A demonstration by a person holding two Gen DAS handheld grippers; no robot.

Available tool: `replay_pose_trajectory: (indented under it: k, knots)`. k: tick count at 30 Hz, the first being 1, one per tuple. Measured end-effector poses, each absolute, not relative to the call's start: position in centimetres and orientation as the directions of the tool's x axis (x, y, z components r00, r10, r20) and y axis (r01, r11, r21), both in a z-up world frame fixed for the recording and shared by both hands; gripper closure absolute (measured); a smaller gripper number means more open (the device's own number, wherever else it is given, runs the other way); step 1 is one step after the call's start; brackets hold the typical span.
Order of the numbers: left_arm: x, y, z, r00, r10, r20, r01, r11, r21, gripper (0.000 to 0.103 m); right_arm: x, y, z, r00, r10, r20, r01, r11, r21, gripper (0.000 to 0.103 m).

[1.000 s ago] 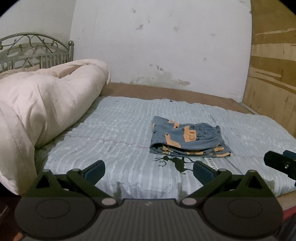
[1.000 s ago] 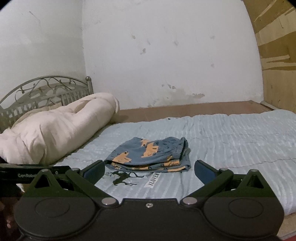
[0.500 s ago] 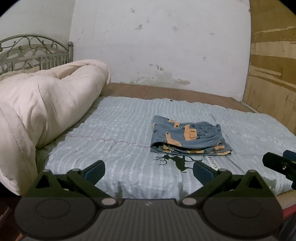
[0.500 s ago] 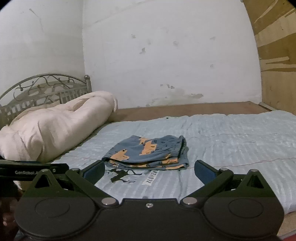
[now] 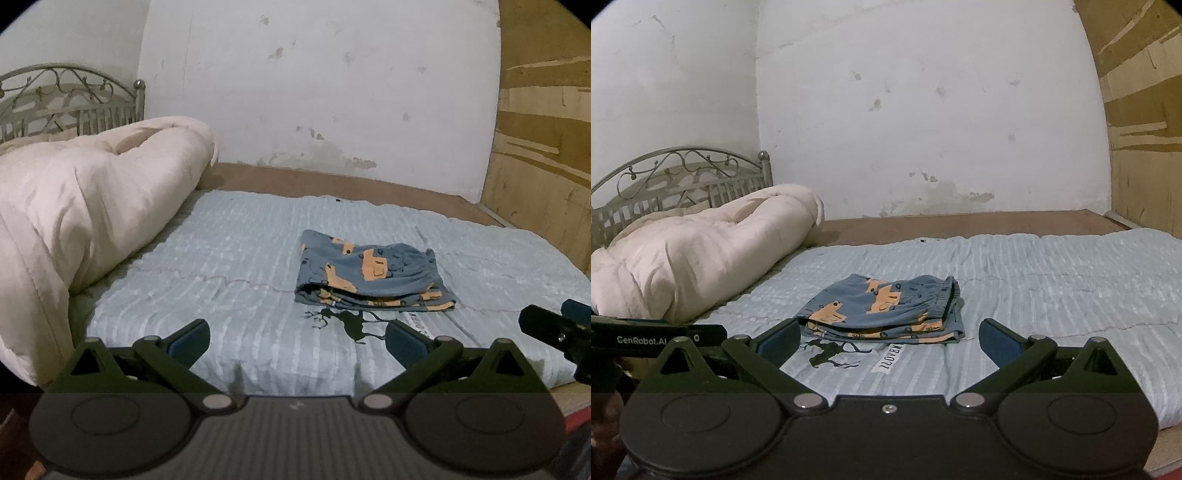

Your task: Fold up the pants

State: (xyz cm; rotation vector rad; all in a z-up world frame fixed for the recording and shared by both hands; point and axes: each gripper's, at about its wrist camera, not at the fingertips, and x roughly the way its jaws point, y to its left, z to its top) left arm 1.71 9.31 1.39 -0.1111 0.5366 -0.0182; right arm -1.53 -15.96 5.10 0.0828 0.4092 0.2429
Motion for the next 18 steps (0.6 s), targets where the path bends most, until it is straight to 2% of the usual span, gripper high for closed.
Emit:
replay_pose_trajectory:
  k: [18]
  knots:
    - [1.33, 8.93, 1.77, 0.869, -0.021, -0.495, -0.025, 0.996, -0.086, 0.000, -1.76, -15.77, 4.87, 0.884, 0.252, -0.393, -0.223, 0.968, 0.119, 0.001]
